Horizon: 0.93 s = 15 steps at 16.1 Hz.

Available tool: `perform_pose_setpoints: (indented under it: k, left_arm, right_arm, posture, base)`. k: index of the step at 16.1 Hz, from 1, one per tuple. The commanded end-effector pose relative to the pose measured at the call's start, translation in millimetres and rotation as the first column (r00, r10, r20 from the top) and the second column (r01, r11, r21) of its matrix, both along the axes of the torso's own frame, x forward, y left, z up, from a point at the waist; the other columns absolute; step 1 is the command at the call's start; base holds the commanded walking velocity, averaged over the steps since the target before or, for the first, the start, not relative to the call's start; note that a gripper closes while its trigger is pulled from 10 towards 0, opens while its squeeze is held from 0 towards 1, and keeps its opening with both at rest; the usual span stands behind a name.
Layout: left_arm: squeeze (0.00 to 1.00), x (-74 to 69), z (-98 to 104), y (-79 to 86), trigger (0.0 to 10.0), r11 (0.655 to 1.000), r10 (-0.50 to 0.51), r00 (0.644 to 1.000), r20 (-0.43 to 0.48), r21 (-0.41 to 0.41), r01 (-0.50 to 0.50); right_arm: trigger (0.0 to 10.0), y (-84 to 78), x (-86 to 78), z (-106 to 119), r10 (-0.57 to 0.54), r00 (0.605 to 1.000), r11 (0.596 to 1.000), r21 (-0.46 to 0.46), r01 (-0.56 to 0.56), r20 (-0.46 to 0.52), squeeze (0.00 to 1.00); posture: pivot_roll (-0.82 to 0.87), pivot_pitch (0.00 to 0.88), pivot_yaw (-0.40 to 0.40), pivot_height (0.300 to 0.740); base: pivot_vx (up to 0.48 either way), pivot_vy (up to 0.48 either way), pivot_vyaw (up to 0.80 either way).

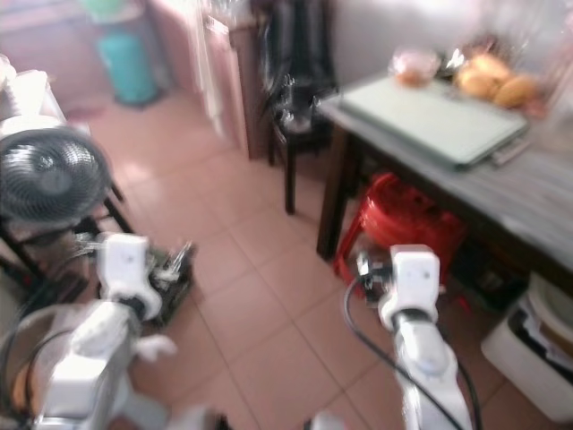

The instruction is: Setting the table

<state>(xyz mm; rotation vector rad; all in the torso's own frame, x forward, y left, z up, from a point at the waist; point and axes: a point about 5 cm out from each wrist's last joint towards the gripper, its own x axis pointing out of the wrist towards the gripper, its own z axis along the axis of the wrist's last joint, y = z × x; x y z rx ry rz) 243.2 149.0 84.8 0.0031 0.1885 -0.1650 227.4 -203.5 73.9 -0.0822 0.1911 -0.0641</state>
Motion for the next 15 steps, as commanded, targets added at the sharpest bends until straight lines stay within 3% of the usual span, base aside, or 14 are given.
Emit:
perform_pose_setpoints:
  k: [1, 4, 6, 10, 15]
  left_arm:
    - [0.00, 3.7, 10.3, 7.7, 10.0, 1.000, 0.029, 0.999, 0.044, -0.011, -0.028]
    - [0.00, 3.6, 13.1, 7.7, 10.0, 0.999, 0.043, 0.998, 0.042, -0.009, -0.042]
    - [0.00, 1.3, 13.0, 5.2, 10.0, 0.998, 0.008, 0.999, 0.053, -0.065, -0.005]
    - [0.00, 6.6, 18.4, 10.9, 10.0, 0.998, 0.058, 0.992, 0.108, 0.015, -0.060]
    - [0.00, 4.6, 12.8, 3.0, 10.0, 1.000, -0.013, 0.997, 0.070, 0.012, 0.012]
  right_arm:
    - [10.0, 5.7, 3.3, 2.6, 0.012, 1.000, 1.000, 0.009, -0.012, 0.011, 0.00]
    - [10.0, 6.3, 4.4, 1.4, 0.013, 1.000, 1.000, 0.011, -0.013, 0.006, 0.00]
    - [10.0, 6.8, 3.7, -0.9, 0.003, 1.000, 1.000, 0.014, -0.003, 0.004, 0.00]
    - [10.0, 8.2, 6.9, 1.3, 0.002, 1.000, 1.000, 0.004, -0.002, 0.017, 0.00]
    - [10.0, 9.2, 6.0, -3.5, -0.021, 1.000, 0.999, 0.024, 0.021, 0.010, 0.00]
  posture:
    - [-0.02, 0.000, -0.006, 0.740]
    - [-0.02, 0.000, -0.006, 0.740]
    - [-0.01, 0.000, 0.001, 0.740]
    - [0.00, 0.000, 0.008, 0.740]
    - [-0.02, 0.000, 0.028, 0.740]
  base:
    - [0.000, 0.480, 0.00]
    - [0.000, 0.000, -0.80]
    - [0.000, 0.000, -0.80]
    - [0.000, 0.000, -0.80]
    - [0.000, 0.000, -0.80]
